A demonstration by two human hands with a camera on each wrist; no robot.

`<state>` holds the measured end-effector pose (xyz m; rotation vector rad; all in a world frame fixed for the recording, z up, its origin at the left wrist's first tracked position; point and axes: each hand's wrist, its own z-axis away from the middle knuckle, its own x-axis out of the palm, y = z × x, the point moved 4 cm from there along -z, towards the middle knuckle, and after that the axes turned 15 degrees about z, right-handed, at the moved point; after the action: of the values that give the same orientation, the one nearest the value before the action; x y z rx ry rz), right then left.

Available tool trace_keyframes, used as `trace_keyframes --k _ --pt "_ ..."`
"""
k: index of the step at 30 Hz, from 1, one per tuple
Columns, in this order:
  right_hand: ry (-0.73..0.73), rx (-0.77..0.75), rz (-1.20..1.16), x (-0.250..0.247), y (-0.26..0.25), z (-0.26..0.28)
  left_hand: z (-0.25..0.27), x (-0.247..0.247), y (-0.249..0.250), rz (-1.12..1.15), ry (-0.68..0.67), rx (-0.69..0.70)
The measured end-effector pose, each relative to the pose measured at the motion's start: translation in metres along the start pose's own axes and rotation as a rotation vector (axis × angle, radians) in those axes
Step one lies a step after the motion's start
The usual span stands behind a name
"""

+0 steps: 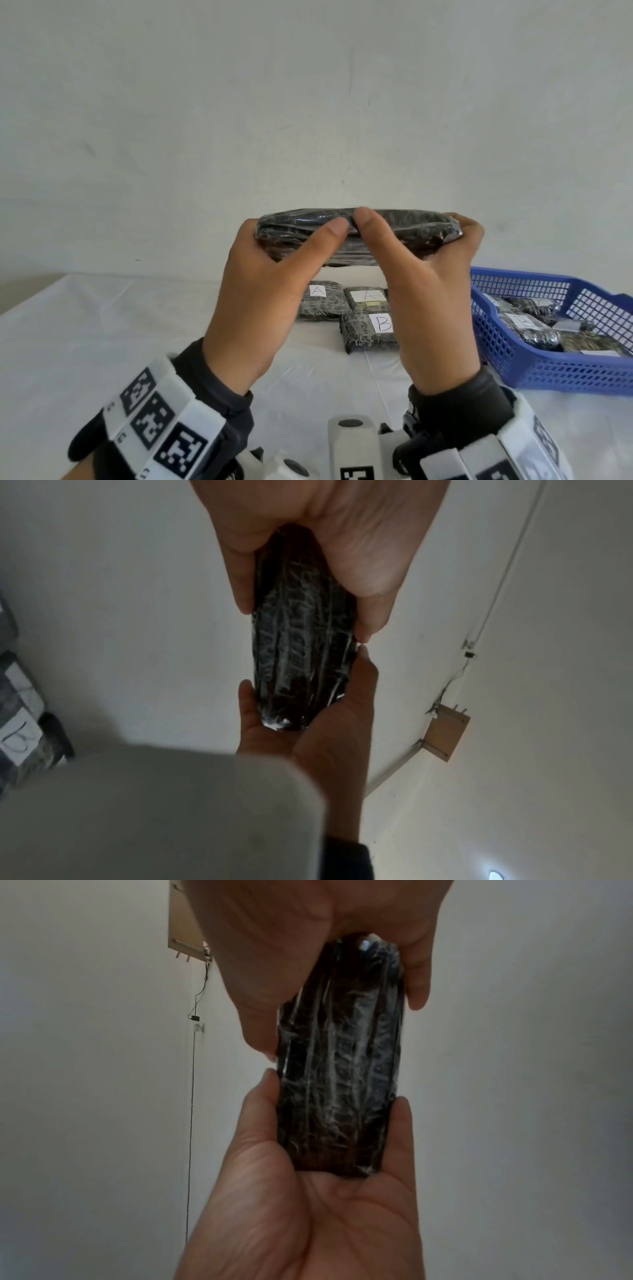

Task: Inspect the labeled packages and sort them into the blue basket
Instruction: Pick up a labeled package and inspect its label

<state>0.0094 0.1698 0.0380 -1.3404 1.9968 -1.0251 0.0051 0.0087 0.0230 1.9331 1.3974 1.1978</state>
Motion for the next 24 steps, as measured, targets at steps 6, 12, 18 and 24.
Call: trace_keyframes --k 6,12,18,24 --pt "-0.027 -0.096 0.286 -0.008 -0.005 0.000 -0.008 -0.006 0.009 -0.064 -0.078 -0.159" --pt "-0.045 -0.147 0.229 -0.011 -0.005 -0.003 -0.007 -0.012 0.021 -0.196 -0.004 0.031" --pt "-0.163 -0.041 0.210 -0.007 -0.001 -0.004 -0.014 -0.022 0.012 -0.025 0.027 -0.070" --pt "-0.136 0.045 0.112 -0.017 0.000 -0.006 -0.012 -0.015 0.015 -0.031 0.011 -0.060"
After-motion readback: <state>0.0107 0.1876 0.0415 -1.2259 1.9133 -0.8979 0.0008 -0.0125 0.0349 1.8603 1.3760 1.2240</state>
